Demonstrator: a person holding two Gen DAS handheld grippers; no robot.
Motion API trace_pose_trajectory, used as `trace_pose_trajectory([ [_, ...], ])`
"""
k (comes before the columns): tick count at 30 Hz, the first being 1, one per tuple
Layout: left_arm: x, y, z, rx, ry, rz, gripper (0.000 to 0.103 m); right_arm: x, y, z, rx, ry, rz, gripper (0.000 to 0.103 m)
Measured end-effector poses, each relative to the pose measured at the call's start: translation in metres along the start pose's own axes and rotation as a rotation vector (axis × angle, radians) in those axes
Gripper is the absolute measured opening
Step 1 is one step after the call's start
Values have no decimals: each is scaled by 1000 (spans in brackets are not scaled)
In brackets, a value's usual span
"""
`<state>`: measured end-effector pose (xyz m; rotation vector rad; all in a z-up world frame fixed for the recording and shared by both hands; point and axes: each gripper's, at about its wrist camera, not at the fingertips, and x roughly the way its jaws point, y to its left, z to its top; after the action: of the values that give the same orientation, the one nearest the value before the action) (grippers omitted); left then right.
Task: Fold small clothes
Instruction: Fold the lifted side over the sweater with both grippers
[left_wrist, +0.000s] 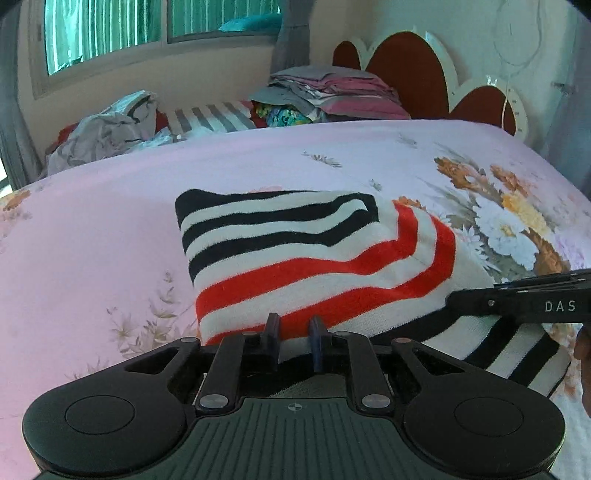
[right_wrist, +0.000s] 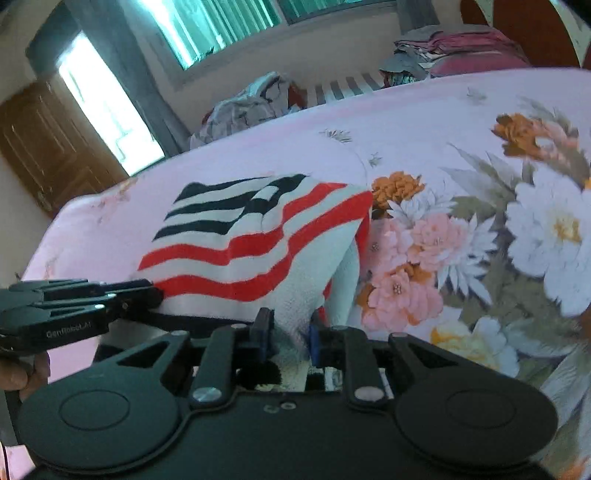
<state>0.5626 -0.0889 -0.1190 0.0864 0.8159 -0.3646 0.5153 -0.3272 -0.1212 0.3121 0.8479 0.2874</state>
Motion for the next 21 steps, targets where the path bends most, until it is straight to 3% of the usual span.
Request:
trace_pose_trajectory([
  [4,-5,5,-1,-10,-11,13,16,2,8,4,-46,-33,8,20],
  [9,3,5,0,25,22,18,17,17,-4,7,1,19,30,21],
  [11,-2,2,4,50,34,17,17,7,-7,11,32,26,36,23],
  [12,-8,1,5,59,25,13,17,-3,-6,13,40,7,29,30],
  [16,-33,-3,-6,103,-12,-16,17,-29,5,11,1,-4,46,25],
  [19,-42,-2,-17,96,-12,-22,17,-35,13,-1,-13,44,13,23],
  [21,-50,-1,-27,77,-10,-24,17,-46,17,-9,-12,26,-13,23],
])
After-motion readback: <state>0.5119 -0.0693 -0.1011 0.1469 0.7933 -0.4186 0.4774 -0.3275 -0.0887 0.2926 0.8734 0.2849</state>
